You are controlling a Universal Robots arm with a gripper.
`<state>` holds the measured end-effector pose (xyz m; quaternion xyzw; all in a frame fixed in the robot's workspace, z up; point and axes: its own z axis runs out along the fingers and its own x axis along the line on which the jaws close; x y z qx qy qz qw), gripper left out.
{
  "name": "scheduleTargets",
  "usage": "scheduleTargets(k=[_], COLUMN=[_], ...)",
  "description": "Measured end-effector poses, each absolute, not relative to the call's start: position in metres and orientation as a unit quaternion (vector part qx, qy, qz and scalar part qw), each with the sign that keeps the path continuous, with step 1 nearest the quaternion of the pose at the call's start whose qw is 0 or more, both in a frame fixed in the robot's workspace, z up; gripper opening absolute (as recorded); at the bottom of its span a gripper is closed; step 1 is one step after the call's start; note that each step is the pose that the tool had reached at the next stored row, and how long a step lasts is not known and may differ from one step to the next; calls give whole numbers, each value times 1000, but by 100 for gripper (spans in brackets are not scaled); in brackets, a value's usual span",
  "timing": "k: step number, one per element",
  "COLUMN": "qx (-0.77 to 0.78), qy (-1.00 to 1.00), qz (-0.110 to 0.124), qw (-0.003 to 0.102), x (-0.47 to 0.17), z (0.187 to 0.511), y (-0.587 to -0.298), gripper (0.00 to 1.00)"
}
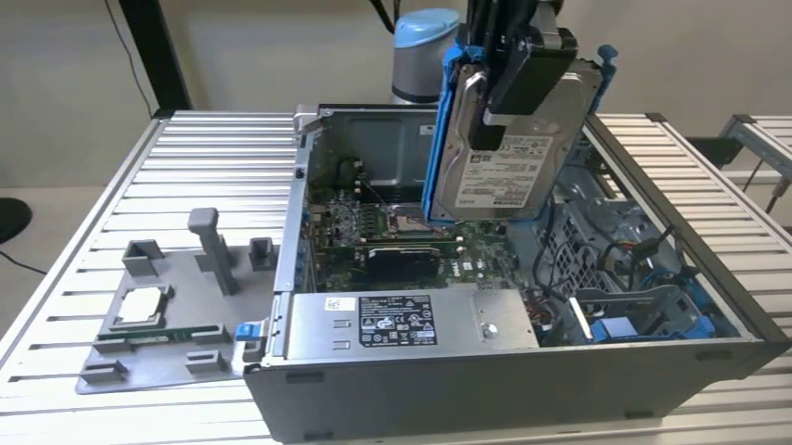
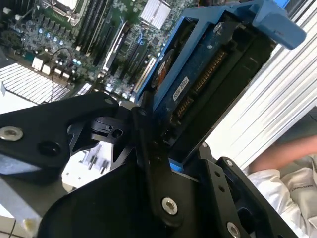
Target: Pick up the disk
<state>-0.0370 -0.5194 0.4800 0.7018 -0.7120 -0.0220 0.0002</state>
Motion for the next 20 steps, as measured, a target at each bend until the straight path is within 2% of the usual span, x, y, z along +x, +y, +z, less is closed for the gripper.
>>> scheduleTargets(k=[20], qx=[702], qy=[-712], qz=[-23], qw=[0], x=[25], z=[478], y=[-553], gripper=[0])
